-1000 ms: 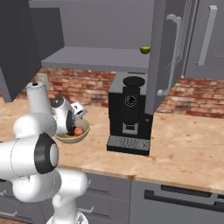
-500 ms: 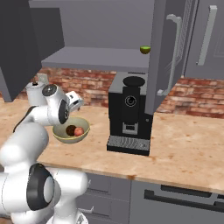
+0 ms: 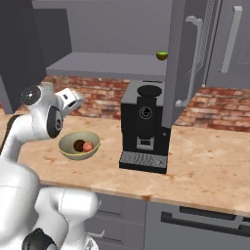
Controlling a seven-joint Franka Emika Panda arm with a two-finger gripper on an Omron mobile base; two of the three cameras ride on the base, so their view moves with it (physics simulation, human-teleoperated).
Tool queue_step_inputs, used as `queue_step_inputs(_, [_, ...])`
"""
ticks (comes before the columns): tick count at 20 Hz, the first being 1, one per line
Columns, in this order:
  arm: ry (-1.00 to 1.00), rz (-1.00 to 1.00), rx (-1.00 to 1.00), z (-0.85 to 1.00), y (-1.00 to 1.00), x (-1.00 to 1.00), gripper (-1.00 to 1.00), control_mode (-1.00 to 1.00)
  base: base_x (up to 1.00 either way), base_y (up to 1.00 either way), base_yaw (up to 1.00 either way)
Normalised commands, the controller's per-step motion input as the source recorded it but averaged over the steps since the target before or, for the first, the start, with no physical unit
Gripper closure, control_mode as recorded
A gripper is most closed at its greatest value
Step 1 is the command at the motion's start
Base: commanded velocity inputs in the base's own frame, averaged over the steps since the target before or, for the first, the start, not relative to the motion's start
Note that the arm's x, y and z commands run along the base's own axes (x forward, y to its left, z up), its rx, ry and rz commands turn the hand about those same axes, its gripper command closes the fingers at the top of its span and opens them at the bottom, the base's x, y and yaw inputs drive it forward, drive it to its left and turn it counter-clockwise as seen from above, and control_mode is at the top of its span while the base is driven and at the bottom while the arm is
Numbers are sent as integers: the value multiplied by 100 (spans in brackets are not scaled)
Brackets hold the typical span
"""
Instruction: Open the cabinet. Pick the peach and orange from the cabinet and place them into the bowl. Then close the cabinet.
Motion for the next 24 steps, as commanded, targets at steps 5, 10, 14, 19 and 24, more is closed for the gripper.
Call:
queue_step_inputs(5, [-32, 0, 3, 86, -27, -96, -100, -100, 0, 0, 0])
queue_step_inputs(10, [-30, 0, 9, 78, -50, -100, -100, -100, 0, 0, 0])
queue_step_inputs(14, [-39, -2, 11, 86, -4, -99, -100, -100, 0, 0, 0])
queue_step_inputs(19, [-34, -8, 19, 69, 17, -83, -100, -100, 0, 0, 0])
queue_step_inputs(24, [-22, -8, 27, 10, 26, -65, -100, -100, 0, 0, 0])
